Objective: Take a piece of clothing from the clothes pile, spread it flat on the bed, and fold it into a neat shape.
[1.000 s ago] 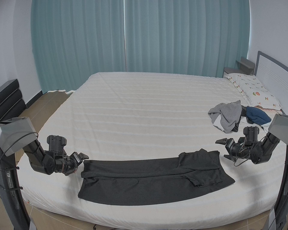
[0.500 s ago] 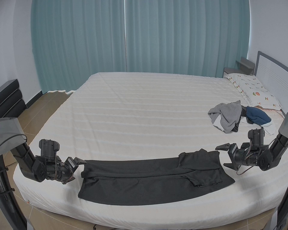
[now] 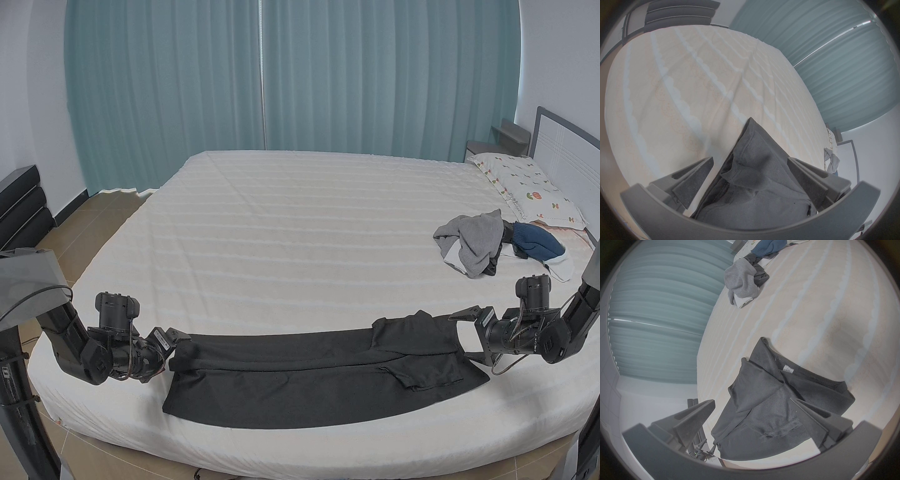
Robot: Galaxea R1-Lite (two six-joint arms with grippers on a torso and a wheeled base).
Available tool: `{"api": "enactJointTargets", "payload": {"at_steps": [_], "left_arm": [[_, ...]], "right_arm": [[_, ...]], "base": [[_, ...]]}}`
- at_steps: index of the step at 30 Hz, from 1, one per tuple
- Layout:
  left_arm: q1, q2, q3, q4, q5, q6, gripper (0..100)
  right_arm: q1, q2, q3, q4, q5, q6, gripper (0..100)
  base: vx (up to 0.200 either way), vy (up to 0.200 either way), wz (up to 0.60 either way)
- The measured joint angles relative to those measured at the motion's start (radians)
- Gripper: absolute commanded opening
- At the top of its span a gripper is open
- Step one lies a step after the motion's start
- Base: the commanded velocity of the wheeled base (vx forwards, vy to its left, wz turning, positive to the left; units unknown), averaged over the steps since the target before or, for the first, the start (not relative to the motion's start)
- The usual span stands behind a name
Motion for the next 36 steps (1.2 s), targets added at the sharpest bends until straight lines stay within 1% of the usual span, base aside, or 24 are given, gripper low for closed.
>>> {"api": "enactJointTargets", "payload": {"at_steps": [2,5,8,9,12,15,17,19,25,30,34,36], "left_arm": [[-0.012,0.018,-0.014,-0.013,0.029,0.000,0],[-0.026,0.038,-0.029,-0.020,0.075,0.001,0],[-0.033,0.049,-0.039,-0.024,0.101,0.000,0],[-0.033,0.051,-0.041,-0.024,0.105,0.000,0],[-0.032,0.051,-0.044,-0.026,0.109,0.001,0],[-0.031,0.050,-0.045,-0.027,0.110,0.001,0],[-0.030,0.049,-0.046,-0.028,0.110,0.001,0],[-0.029,0.048,-0.046,-0.038,0.110,0.001,0],[-0.029,0.047,-0.036,-0.089,0.110,0.001,0],[-0.029,0.047,-0.033,-0.095,0.111,0.001,0],[-0.029,0.047,-0.032,-0.096,0.111,0.000,0],[-0.029,0.047,-0.032,-0.096,0.112,0.000,0]], "right_arm": [[0.024,-0.002,0.000,0.000,-0.035,0.009,100],[0.056,-0.004,0.001,0.002,-0.056,0.022,100],[0.080,-0.006,0.001,0.003,-0.083,0.031,100],[0.086,-0.005,-0.003,0.001,-0.097,0.031,100],[0.093,-0.002,-0.021,-0.003,-0.112,0.020,100],[0.099,0.001,-0.045,0.002,-0.116,-0.020,100],[0.099,0.004,-0.065,0.026,-0.118,-0.053,100],[0.099,0.006,-0.082,0.070,-0.123,-0.067,100],[0.108,0.009,-0.106,0.132,-0.134,-0.073,100],[0.123,0.016,-0.114,0.202,-0.138,-0.049,100],[0.146,0.042,-0.133,0.206,-0.174,0.013,100],[0.153,0.056,-0.147,0.206,-0.188,0.026,100]], "base": [[0.000,0.000,0.00],[0.000,0.000,0.00],[0.000,0.000,0.00],[0.000,0.000,0.00],[0.000,0.000,0.00],[0.000,0.000,0.00],[0.000,0.000,0.00],[0.000,0.000,0.00],[0.000,0.000,0.00],[0.000,0.000,0.00],[0.000,0.000,0.00],[0.000,0.000,0.00]]}}
